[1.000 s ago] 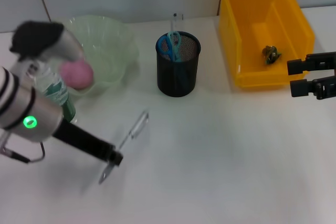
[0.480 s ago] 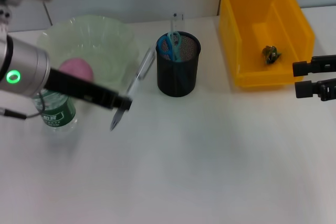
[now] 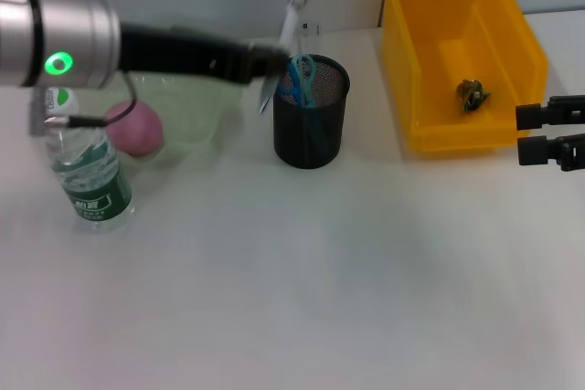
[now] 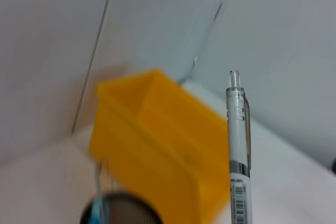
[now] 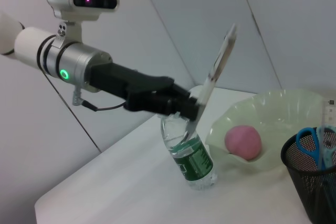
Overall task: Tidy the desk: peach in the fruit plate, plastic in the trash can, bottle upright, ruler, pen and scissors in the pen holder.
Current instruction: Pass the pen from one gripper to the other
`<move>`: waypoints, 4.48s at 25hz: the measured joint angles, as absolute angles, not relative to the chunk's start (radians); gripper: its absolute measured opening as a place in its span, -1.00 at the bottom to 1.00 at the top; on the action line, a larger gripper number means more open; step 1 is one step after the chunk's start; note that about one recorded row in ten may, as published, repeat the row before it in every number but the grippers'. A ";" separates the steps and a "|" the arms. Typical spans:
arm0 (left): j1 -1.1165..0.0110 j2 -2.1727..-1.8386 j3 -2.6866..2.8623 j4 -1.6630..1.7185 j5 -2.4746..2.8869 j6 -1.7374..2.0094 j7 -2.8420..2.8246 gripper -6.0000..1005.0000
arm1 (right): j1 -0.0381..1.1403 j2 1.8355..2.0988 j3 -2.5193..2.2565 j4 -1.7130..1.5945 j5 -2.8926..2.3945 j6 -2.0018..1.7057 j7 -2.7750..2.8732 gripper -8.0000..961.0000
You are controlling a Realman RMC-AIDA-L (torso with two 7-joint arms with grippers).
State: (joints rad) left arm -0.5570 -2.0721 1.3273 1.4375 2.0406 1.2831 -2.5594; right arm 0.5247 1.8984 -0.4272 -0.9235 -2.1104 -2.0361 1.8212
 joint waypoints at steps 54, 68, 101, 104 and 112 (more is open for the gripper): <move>-0.518 -2.080 1.898 0.883 0.568 0.654 -1.150 -0.72 | 0.485 1.978 -0.346 -0.896 -1.844 -1.817 1.636 0.73; -0.463 -2.071 1.958 0.873 0.580 0.855 -1.085 -0.72 | 0.532 2.033 -0.421 -0.885 -1.845 -1.824 1.591 0.73; -0.438 -2.067 1.970 0.869 0.667 0.974 -1.104 -0.72 | 0.544 2.040 -0.548 -0.868 -1.844 -1.857 1.547 0.45; -0.438 -2.066 1.971 0.866 0.668 0.974 -1.104 -0.72 | 0.547 2.041 -0.548 -0.868 -1.844 -1.857 1.546 0.08; -0.440 -2.066 1.971 0.865 0.670 0.975 -1.104 -0.72 | 0.548 2.049 -0.548 -0.868 -1.844 -1.859 1.530 -0.42</move>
